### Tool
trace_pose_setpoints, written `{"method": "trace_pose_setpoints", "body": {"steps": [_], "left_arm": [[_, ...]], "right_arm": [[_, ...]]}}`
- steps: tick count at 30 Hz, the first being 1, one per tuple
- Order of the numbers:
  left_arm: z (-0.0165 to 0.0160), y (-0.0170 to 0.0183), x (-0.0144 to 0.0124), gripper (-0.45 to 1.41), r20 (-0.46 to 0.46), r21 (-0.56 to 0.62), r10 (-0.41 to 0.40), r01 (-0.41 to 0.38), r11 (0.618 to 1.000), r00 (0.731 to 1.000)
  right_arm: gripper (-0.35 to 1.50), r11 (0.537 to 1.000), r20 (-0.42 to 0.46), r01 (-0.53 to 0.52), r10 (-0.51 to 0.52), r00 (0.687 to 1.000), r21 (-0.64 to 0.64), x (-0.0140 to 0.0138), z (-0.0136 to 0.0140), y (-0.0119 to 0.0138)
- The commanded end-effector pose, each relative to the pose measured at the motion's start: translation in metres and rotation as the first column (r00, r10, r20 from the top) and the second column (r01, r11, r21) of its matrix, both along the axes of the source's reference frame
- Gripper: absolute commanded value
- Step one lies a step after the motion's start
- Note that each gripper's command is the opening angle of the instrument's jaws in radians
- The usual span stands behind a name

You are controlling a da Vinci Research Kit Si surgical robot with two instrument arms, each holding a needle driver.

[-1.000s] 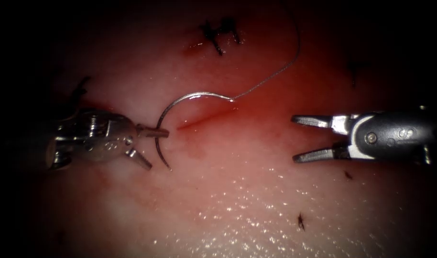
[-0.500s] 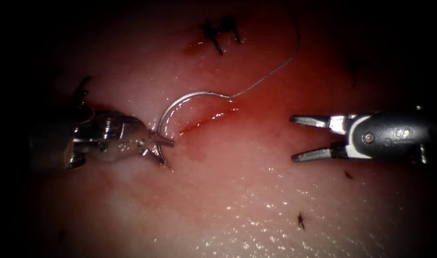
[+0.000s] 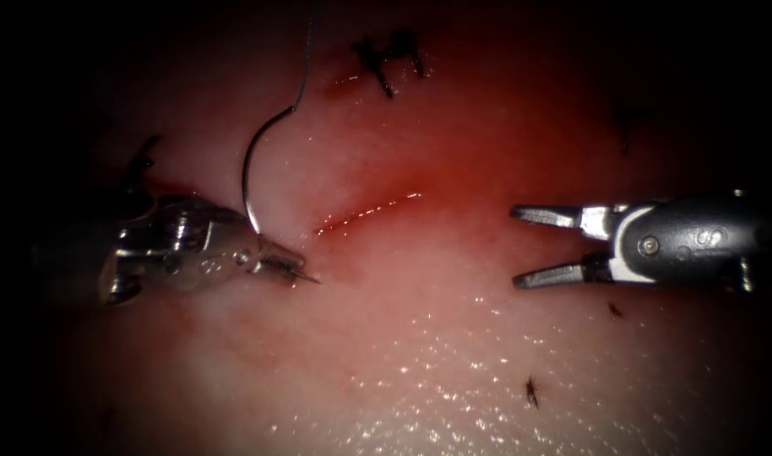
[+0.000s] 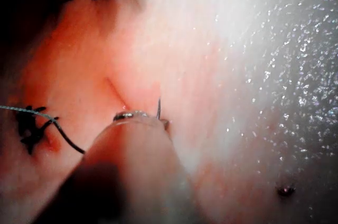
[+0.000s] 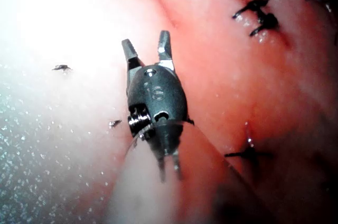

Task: Wound Closure

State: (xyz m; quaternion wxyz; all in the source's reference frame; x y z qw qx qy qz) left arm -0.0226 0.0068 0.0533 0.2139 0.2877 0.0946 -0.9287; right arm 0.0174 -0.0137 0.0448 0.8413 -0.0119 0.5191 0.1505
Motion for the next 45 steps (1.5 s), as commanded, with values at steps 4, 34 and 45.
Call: {"method": "trace_pose_setpoints", "body": {"steps": [4, 34, 45], "left_arm": [[-0.0007, 0.0, -0.0014, -0.45, 0.084, 0.032, -0.027, 0.025, 0.999, 0.996], [-0.0047, -0.003, -0.0052, -0.45, 0.625, -0.098, 0.213, -0.195, 0.976, 0.751], [-0.005, -0.0025, -0.0055, -0.45, 0.631, -0.167, 0.267, -0.208, 0.964, 0.729]], "right_arm": [[0.41, 0.998, -0.01, -0.032, 0.033, 0.999, 0.055, 0.0009, 0.0006, -0.0006], [1.23, 0.755, -0.171, -0.088, 0.259, 0.951, 0.65, 0.0083, 0.0019, 0.0046], [1.26, 0.718, -0.237, -0.022, 0.258, 0.937, 0.696, 0.0097, 0.0021, 0.0043]]}}
